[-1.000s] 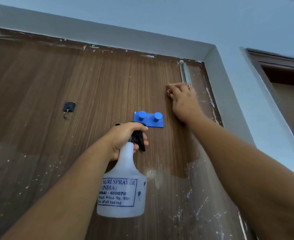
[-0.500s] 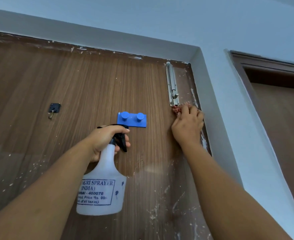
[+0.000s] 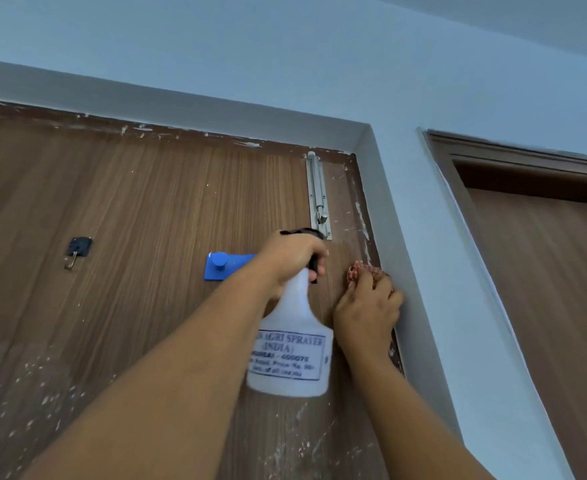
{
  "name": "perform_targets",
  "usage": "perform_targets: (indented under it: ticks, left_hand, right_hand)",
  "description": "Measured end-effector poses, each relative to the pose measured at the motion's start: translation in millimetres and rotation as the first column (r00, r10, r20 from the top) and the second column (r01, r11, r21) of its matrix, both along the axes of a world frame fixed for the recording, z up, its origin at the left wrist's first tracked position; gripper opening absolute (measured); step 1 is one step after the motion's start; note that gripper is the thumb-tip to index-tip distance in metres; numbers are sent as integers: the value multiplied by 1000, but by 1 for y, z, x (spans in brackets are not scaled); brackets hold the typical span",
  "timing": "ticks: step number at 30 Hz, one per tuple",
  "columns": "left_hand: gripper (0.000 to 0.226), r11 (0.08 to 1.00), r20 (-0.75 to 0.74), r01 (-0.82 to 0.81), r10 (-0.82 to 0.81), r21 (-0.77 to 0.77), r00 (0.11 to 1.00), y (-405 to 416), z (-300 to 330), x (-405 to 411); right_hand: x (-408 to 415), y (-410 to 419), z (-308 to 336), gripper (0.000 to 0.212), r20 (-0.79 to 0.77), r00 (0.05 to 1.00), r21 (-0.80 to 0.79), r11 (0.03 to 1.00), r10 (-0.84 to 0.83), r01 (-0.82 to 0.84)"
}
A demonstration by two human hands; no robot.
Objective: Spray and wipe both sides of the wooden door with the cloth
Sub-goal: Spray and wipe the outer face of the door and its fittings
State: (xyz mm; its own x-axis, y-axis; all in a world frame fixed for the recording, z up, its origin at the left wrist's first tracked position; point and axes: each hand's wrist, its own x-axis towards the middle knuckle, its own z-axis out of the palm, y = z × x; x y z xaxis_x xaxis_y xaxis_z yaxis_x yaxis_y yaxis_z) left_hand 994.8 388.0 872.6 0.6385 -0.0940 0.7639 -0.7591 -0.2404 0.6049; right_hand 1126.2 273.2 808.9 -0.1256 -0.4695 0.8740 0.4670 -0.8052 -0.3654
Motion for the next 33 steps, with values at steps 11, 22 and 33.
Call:
perform_targets:
  ticks: [11,22,33]
  left_hand:
    - [20,995,30,-55,57,-85,998,-14,27,24]
    - [9,969,56,138,-129,-203,990,-1,43,54]
    - [13,977,66,138,-129,-161,989,4,52,71]
  right_hand:
    - [10,-8,29,20,157,988,-145,989,-5,28]
    - [5,-28,201,24,118,927,-318,898,357,-305]
    - [5,-26,284,34,58,996,-388,921,61,-34]
